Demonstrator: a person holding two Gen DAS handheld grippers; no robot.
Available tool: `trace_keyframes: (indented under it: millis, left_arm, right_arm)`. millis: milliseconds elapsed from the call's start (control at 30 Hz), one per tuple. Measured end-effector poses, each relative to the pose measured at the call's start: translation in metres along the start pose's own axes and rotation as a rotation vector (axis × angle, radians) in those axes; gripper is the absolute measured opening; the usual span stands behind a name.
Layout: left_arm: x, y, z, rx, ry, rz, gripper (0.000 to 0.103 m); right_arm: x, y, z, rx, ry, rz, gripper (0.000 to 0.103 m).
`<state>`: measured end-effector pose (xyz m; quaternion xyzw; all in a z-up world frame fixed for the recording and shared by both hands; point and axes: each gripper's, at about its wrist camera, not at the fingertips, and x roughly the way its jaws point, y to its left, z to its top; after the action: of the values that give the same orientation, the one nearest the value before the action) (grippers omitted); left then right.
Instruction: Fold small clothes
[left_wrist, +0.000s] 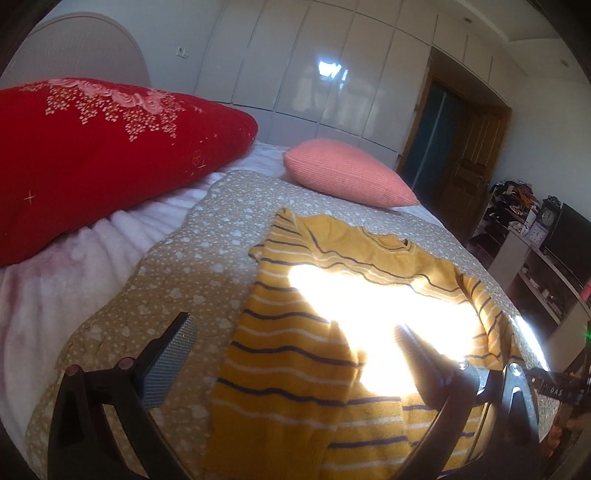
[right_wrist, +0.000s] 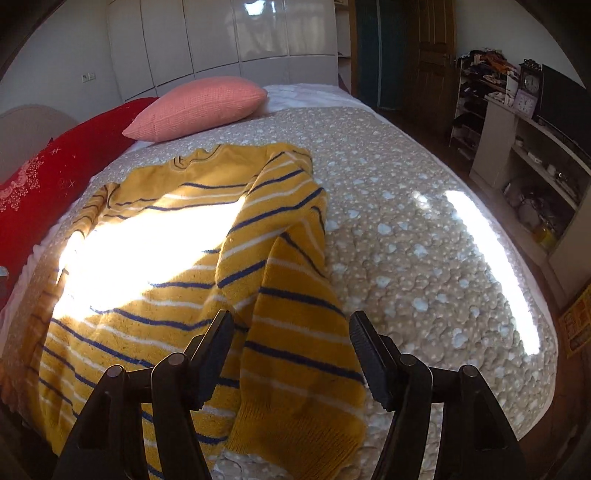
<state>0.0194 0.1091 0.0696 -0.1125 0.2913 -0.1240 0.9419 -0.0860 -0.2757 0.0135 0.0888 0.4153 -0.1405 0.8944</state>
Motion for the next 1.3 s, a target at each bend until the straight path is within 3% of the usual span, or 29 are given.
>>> trace_keyframes:
  millis: [67,100,133,167,200,233,300,400,500,567,600,633,700,767,867,1000,1133,1300]
  left_arm:
    - [0.000,0.015,0.000,-0.046,0.013,-0.007,0.103]
    - [0.001,0.022,0.000,-0.069,0.021,-0.012,0.103]
    - [0.001,0.029,0.000,-0.092,0.025,-0.009,0.103]
    - [0.002,0.036,0.001,-0.114,0.027,0.002,0.103]
    - [0.002,0.042,0.002,-0.136,0.027,0.012,0.103]
    - [0.001,0.050,0.004,-0.162,0.025,0.017,0.103]
    - [-0.001,0.064,0.007,-0.212,0.019,0.025,0.103]
    - [-0.004,0.079,0.011,-0.239,0.008,0.063,0.103]
    - [-0.007,0.088,0.013,-0.238,-0.009,0.126,0.103]
    - [-0.008,0.094,0.015,-0.240,-0.019,0.170,0.103]
    - [-0.009,0.097,0.015,-0.246,-0.020,0.184,0.103]
    - [-0.009,0.100,0.015,-0.254,-0.019,0.192,0.103]
    - [-0.007,0.106,0.017,-0.272,-0.016,0.195,0.103]
    - [-0.007,0.111,0.017,-0.286,-0.016,0.206,0.103]
    - [-0.010,0.114,0.018,-0.283,-0.033,0.242,0.103]
    - [-0.017,0.122,0.019,-0.278,-0.059,0.292,0.103]
    - [-0.022,0.140,0.020,-0.325,-0.056,0.288,0.103]
    - [-0.028,0.162,0.020,-0.372,-0.054,0.300,0.103]
  right_arm:
    - [0.013,0.004,-0.010,-0.031,0.023,-0.031,0.069]
    - [0.018,0.003,-0.013,-0.040,0.039,-0.033,0.063]
    - [0.018,0.001,-0.013,-0.048,0.049,-0.028,0.050]
    - [0.016,-0.002,-0.011,-0.040,0.056,-0.003,0.022]
    - [0.012,-0.008,-0.005,-0.007,0.058,0.030,0.011]
    - [0.006,-0.015,0.001,0.026,0.056,0.041,0.010]
    - [-0.005,-0.033,0.015,0.058,0.023,-0.029,0.009]
    - [-0.010,-0.071,0.032,0.122,0.016,-0.226,0.009]
    - [0.000,-0.105,0.038,0.137,0.062,-0.499,0.012]
    - [-0.003,-0.113,0.037,0.162,0.082,-0.586,0.015]
    - [-0.011,-0.110,0.036,0.175,0.053,-0.575,0.017]
    - [-0.021,-0.102,0.035,0.183,0.014,-0.531,0.019]
    - [-0.040,-0.074,0.035,0.175,-0.055,-0.407,0.040]
    - [-0.052,-0.036,0.040,0.146,-0.100,-0.241,0.050]
    - [-0.054,0.034,0.046,0.084,-0.094,0.050,0.050]
    - [-0.038,0.140,0.048,-0.042,-0.001,0.379,0.050]
    - [-0.013,0.234,0.034,-0.187,0.080,0.526,0.050]
    - [0.016,0.304,0.009,-0.294,0.170,0.577,0.050]
